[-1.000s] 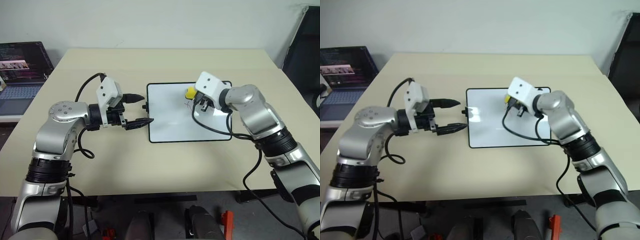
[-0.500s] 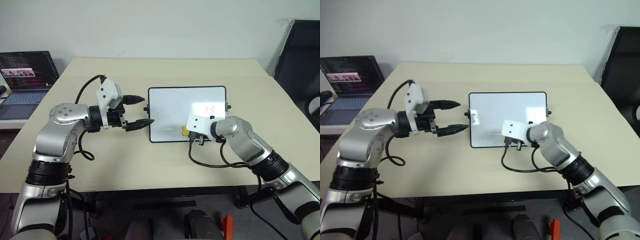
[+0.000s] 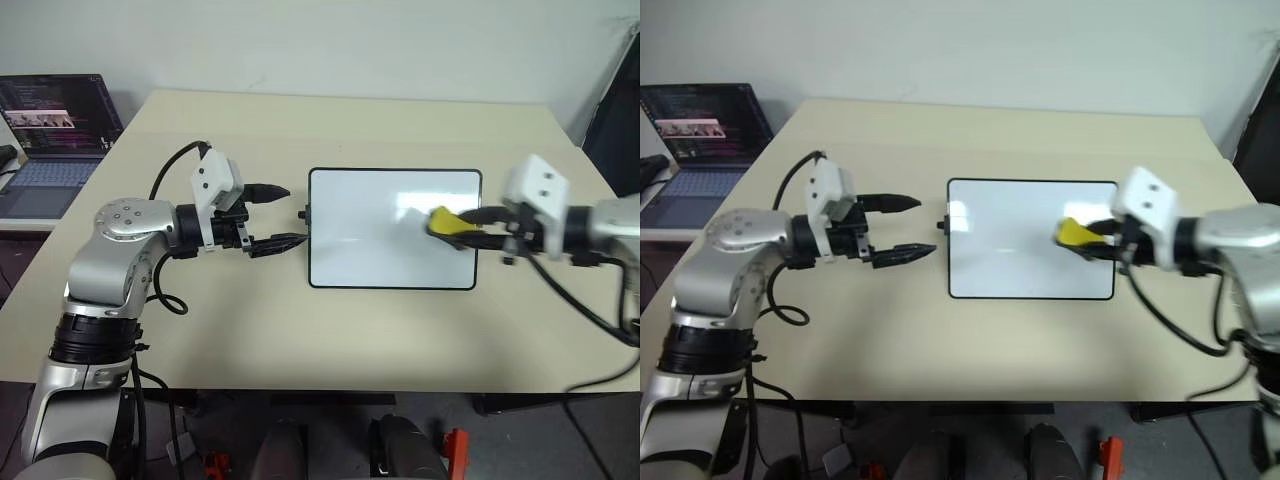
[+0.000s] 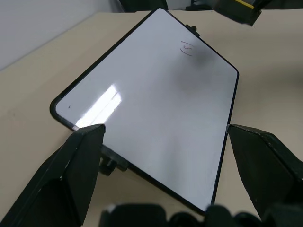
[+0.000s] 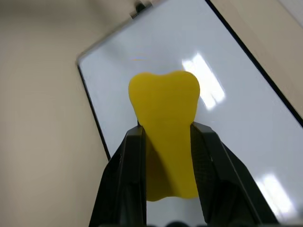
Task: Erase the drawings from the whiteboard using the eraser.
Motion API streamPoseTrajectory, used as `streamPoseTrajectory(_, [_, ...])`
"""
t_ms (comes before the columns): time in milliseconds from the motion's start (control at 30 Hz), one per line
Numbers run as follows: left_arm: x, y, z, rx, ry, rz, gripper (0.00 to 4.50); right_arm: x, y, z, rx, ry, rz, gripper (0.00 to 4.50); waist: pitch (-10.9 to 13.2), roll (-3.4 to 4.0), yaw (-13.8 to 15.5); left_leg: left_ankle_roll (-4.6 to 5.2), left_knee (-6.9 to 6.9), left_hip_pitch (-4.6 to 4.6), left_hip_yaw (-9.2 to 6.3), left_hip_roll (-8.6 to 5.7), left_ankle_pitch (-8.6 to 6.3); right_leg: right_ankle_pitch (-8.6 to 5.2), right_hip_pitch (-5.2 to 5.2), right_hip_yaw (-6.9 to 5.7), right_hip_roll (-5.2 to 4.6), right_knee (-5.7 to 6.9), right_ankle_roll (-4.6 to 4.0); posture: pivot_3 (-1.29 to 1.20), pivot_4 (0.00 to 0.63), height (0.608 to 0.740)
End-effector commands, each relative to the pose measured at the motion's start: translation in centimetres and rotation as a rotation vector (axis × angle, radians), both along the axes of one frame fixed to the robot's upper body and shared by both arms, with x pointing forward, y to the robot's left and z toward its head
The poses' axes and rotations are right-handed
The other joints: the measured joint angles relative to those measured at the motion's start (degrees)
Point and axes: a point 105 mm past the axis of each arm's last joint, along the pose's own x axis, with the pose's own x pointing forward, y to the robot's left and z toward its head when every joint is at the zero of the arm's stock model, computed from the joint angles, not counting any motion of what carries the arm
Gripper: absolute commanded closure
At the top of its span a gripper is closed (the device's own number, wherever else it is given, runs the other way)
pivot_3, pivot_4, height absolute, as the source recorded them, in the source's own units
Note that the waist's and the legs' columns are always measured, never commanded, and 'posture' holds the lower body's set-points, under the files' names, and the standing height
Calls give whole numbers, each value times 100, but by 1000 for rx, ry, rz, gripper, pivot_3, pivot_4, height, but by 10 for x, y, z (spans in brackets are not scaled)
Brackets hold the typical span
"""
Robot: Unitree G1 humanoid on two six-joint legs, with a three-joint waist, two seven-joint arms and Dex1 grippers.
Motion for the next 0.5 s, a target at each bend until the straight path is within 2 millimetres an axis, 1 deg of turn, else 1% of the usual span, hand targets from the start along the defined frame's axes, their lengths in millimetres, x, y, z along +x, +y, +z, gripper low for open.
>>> streamPoseTrajectory(33, [-1,1,8,-9,-32,-15,0,-6,-31,21,36,-84,-73,3527,1,1,-10,0,3,2,5,-2,0,0,1,4,0,2,1,0,150,740])
streamPoseTrajectory(133, [-1,-1,11,-16,-39,-25,0,-7,-53,26,72,-117,-134,3527,10,8,-58,0,7,20,19,-2,1,3,8,20,4,13,7,0,150,740])
streamPoseTrajectory(200, [-2,-1,14,-23,-47,-28,0,-8,-61,26,83,-119,-148,3527,11,8,-86,0,4,51,28,2,1,2,30,29,10,16,7,0,150,740])
streamPoseTrajectory(500, [-3,3,22,-32,-71,-17,0,-2,-67,21,91,-119,-156,3527,12,10,-137,-1,7,60,30,5,5,2,33,39,17,35,8,0,150,740])
